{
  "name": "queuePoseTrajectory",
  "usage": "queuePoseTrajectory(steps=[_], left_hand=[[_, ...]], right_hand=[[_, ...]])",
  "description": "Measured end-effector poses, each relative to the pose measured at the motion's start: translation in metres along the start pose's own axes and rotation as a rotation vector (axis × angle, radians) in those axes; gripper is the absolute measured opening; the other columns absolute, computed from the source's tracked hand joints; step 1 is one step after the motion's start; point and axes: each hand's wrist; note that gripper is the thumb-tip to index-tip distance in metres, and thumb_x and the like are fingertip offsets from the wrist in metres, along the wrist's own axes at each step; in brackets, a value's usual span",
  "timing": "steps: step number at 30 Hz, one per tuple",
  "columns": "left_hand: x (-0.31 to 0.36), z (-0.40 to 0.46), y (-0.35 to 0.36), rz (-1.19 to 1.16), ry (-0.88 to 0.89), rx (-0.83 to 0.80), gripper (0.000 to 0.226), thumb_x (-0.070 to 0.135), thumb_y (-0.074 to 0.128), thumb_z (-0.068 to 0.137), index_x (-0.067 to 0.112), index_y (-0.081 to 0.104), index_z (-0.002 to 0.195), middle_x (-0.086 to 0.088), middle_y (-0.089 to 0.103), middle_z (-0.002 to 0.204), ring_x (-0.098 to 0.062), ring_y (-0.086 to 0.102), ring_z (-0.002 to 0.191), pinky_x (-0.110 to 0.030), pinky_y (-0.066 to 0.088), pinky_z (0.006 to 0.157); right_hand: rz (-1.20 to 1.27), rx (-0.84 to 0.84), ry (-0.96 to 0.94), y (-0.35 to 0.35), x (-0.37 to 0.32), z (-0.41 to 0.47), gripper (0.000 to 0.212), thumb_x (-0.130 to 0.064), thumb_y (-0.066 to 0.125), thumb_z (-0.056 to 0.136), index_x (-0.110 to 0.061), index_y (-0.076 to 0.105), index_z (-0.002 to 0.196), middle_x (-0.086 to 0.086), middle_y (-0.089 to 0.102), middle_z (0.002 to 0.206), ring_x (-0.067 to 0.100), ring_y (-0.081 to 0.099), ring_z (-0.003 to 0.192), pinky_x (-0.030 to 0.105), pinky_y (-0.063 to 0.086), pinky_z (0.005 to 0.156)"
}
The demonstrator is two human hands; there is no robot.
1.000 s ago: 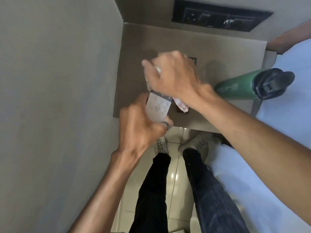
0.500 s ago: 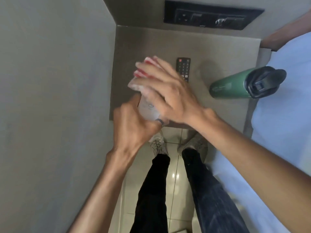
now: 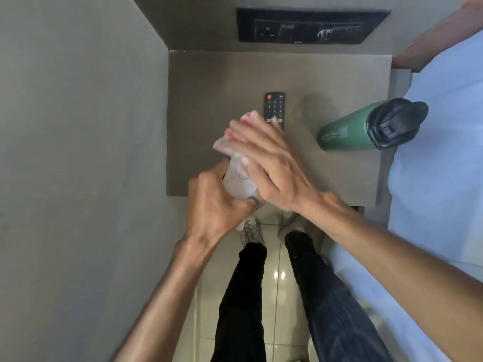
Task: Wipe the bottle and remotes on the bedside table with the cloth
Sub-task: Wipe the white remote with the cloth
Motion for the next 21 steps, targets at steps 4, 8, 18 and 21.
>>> queuePoseTrajectory(steps=[4,8,18,21], left_hand=[[-0.002,0.001,0.008,-0.057,0.017,0.000,0.028,0.032,0.083,0.062,0.027,0.070,0.086,0.013,0.069,0.063,0.000,0.062,0.054,-0.007,0.041,0.046],[-0.008,0.002,0.002,-0.028,0.028,-0.028,0.026,0.029,0.083,0.063,0.025,0.067,0.083,0.009,0.067,0.060,-0.003,0.060,0.049,-0.011,0.041,0.044],[-0.049,0.001,0.010,-0.120,-0.071,0.177,0.033,0.026,0.089,0.068,0.037,0.069,0.091,0.025,0.076,0.078,0.007,0.073,0.070,-0.009,0.051,0.050],[-0.085,0.035,0.027,-0.070,-0.042,0.336,0.045,0.017,0.097,0.070,0.027,0.067,0.103,0.017,0.066,0.087,0.005,0.058,0.071,0.002,0.044,0.059]], right_hand=[[0.002,0.101,0.105,-0.012,0.004,0.015,0.040,-0.012,0.046,0.107,-0.010,0.070,0.138,0.012,0.066,0.149,0.038,0.048,0.151,0.060,0.025,0.130],[-0.122,0.052,-0.146,-0.012,0.004,0.008,0.031,-0.012,0.055,0.102,-0.014,0.082,0.118,0.012,0.072,0.142,0.042,0.058,0.142,0.059,0.039,0.122],[1.009,0.161,1.034,-0.008,0.066,0.080,0.056,-0.055,0.056,0.106,-0.019,0.063,0.064,0.004,0.067,0.071,0.027,0.067,0.072,0.037,0.055,0.080],[1.531,0.201,0.975,-0.015,0.075,0.049,0.058,-0.066,0.059,0.099,-0.016,0.079,0.078,0.007,0.075,0.086,0.027,0.076,0.081,0.042,0.061,0.087]])
Point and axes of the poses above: each hand's wrist, its own z-axis towards the middle knuckle, its own y-axis out of the palm, x = y × z
